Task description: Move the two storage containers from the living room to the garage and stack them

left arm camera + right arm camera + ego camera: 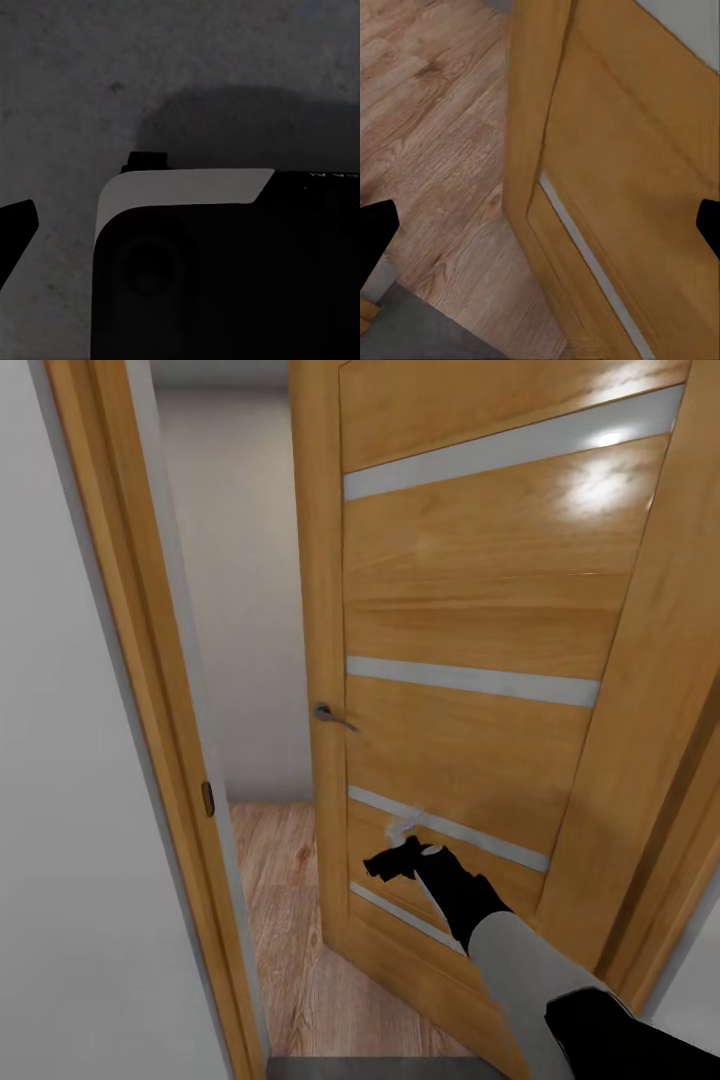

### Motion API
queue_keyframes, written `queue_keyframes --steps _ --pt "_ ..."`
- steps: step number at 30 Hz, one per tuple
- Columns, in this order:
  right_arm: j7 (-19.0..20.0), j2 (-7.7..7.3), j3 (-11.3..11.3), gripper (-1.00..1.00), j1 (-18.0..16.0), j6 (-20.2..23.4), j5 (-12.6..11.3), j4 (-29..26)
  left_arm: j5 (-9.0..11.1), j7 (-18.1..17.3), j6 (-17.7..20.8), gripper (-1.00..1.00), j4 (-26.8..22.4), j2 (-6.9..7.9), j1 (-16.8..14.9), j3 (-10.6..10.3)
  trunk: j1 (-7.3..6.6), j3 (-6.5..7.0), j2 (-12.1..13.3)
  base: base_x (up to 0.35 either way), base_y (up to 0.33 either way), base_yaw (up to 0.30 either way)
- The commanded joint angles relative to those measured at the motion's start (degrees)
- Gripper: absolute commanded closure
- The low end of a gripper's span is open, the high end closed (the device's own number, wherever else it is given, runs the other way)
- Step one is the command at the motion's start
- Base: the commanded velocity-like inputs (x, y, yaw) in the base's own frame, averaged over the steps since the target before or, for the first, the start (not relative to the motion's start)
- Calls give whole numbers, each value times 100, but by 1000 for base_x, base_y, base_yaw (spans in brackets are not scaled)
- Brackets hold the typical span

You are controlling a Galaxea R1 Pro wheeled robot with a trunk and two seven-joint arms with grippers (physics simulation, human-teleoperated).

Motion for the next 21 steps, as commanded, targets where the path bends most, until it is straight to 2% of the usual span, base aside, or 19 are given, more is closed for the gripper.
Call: queue_keyframes --steps 1,3,7,10,13,18,21 --pt "97 1 -1 -100 50 0 52 -13 29 -1 -2 -100 -10 -1 3 1 0 -4 -3 0 0 0" --pt "355 1 -7 -100 407 -97 25 -14 25 -1 0 -100 -9 -7 2 1 0 -4 -3 0 0 0" --pt "564 1 -11 -100 728 -250 12 -18 20 -1 -1 -100 -9 -9 3 1 0 -4 -3 0 0 0" --pt "644 -12 -15 -100 768 -323 -28 -19 25 -1 -1 -100 -9 -9 2 1 0 -4 -3 0 0 0" --pt "673 -47 -18 -100 789 -367 -203 -15 40 -1 0 -100 -9 -2 2 1 0 -4 -3 0 0 0" --pt "666 -226 -18 -100 946 -372 -284 61 52 -1 -2 -100 -9 -1 2 1 0 -4 -3 0 0 0" --pt "691 -281 -18 -100 987 -432 -288 148 54 -1 -2 -100 -9 -1 2 1 0 -4 -3 0 0 0"
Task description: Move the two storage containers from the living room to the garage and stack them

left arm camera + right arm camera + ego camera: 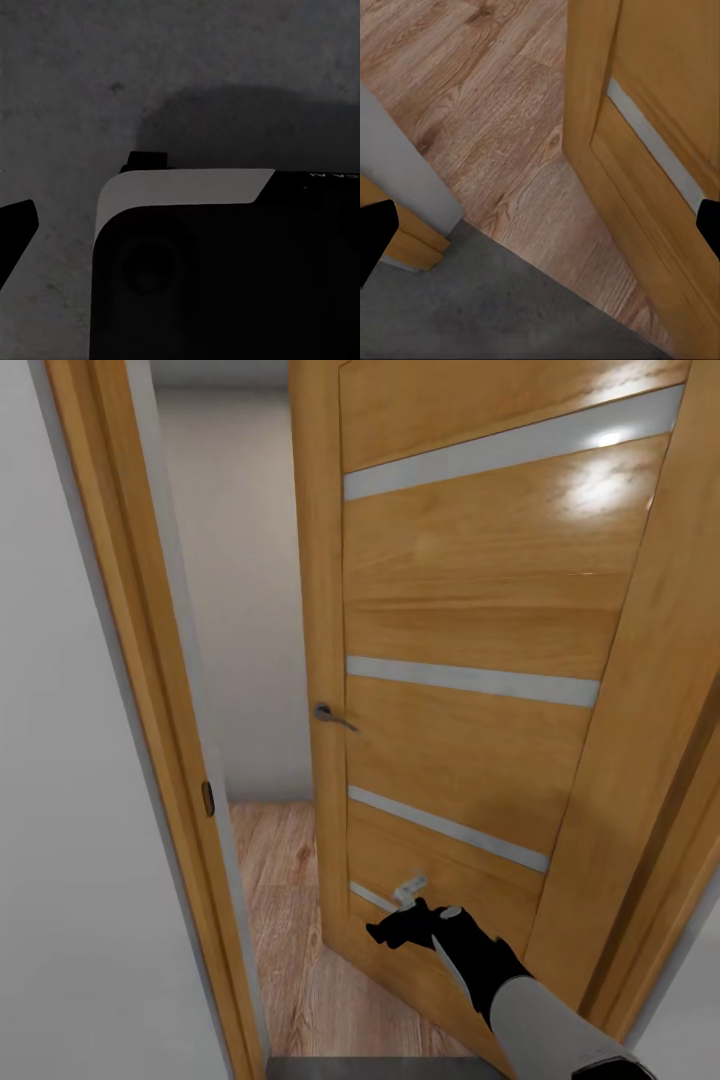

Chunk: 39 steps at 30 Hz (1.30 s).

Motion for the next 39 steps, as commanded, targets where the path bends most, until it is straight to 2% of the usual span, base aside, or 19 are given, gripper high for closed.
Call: queue_keyframes --steps 1,12,39 --pt "30 -8 -4 -100 4 -47 62 6 32 -1 -2 -100 -11 -1 3 1 0 -5 -3 0 0 0" --pt "41 -21 3 -100 14 -754 68 639 32 -1 -2 -100 -11 -1 3 1 0 -5 -3 0 0 0" --pt "-6 -33 12 -100 14 -788 143 752 4 -1 -2 -100 -16 -9 3 -4 0 -5 -3 0 -18 0"
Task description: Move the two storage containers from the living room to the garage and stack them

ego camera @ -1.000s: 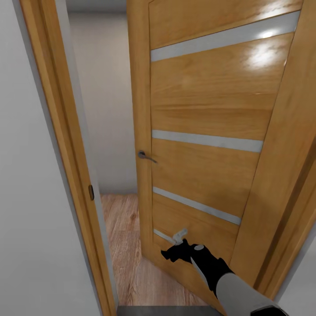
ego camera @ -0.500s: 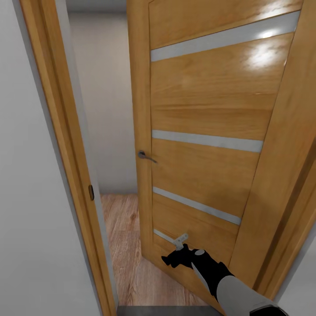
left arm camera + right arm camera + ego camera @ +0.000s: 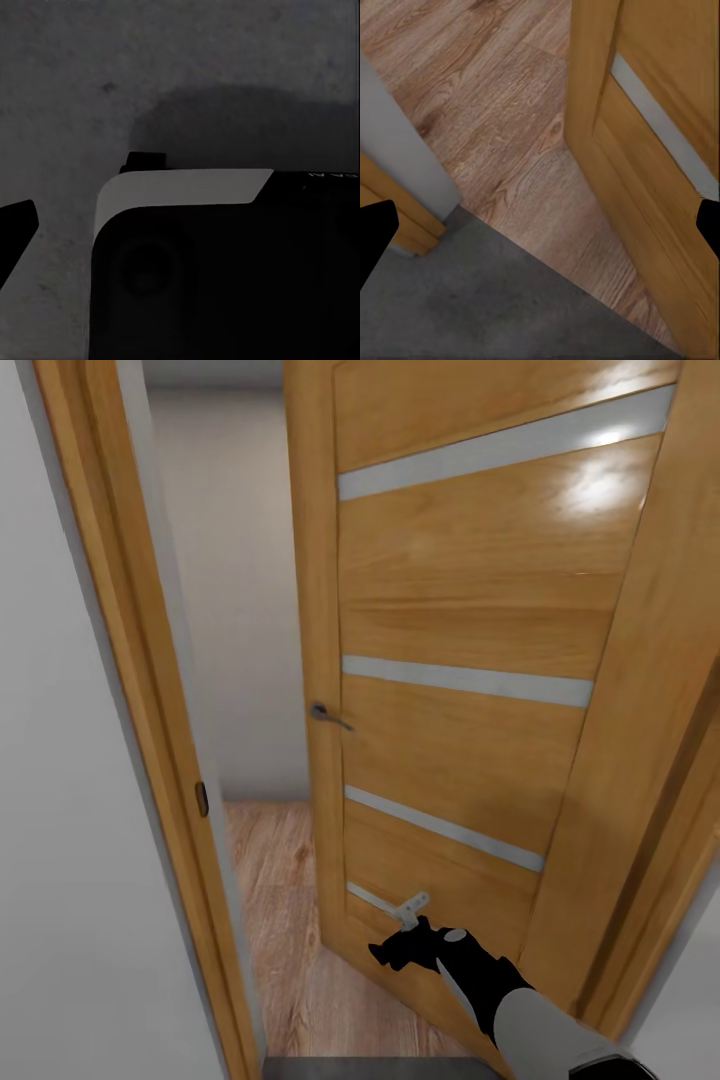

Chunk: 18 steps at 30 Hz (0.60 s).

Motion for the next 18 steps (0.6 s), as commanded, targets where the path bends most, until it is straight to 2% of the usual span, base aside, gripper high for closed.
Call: queue_keyframes --steps 1,6,18 --pt "24 1 -12 -100 0 28 56 -14 28 -1 -2 -100 -13 0 3 -1 0 -5 -3 0 -272 0" --pt "32 1 -11 -100 0 29 49 -14 40 -1 -2 -100 -15 0 4 1 0 -5 -3 0 -158 0" --pt "36 1 -3 -100 0 29 49 -10 56 -1 4 -100 -31 10 3 9 0 -5 -3 15 -13 0"
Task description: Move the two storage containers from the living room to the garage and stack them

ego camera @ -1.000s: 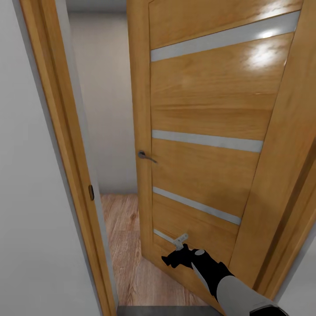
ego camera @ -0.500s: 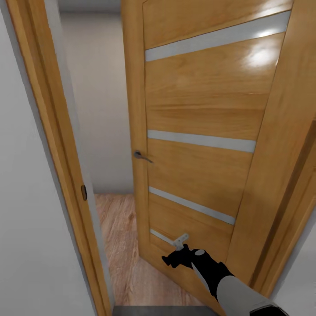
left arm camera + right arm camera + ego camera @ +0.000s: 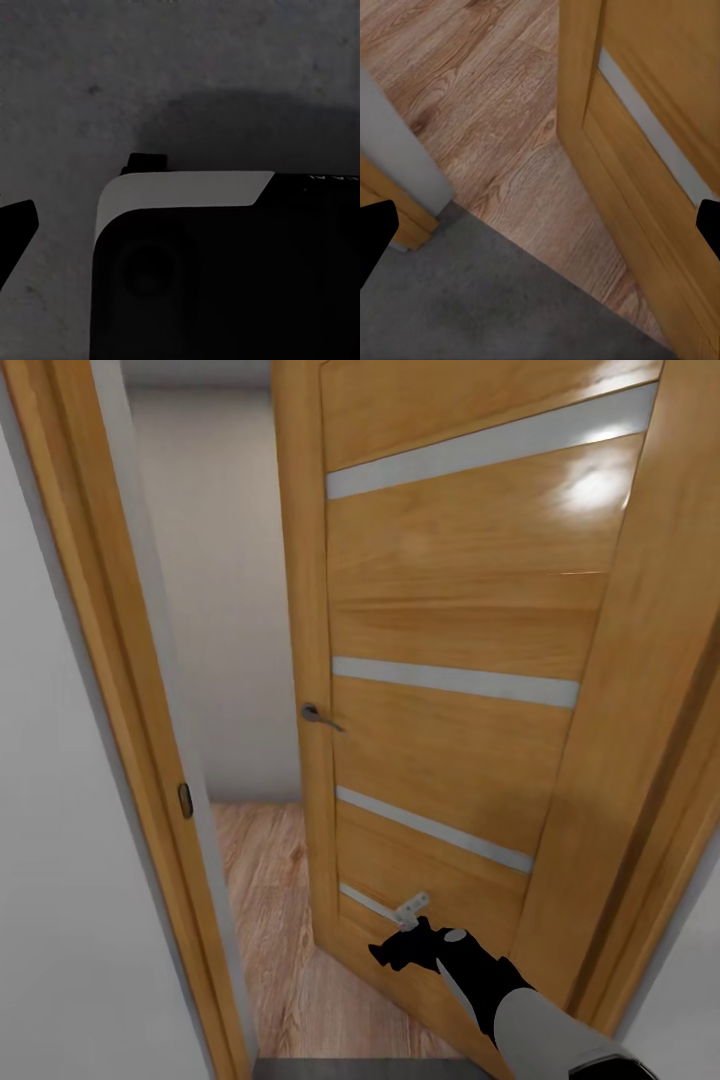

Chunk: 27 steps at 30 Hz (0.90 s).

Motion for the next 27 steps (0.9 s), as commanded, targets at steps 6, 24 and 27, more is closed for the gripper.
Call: queue_keyframes --steps 6,24,27 --pt "21 1 -12 -100 -1 27 55 -12 32 -9 9 -100 -5 6 3 5 1 -5 -3 201 97 0" --pt "8 1 -6 -100 -1 27 63 18 41 39 6 -100 -27 -13 3 19 1 -5 -3 129 37 0" --pt "0 1 2 -100 -1 15 87 111 41 22 10 -100 -23 -6 3 16 1 -5 -3 237 -118 0"
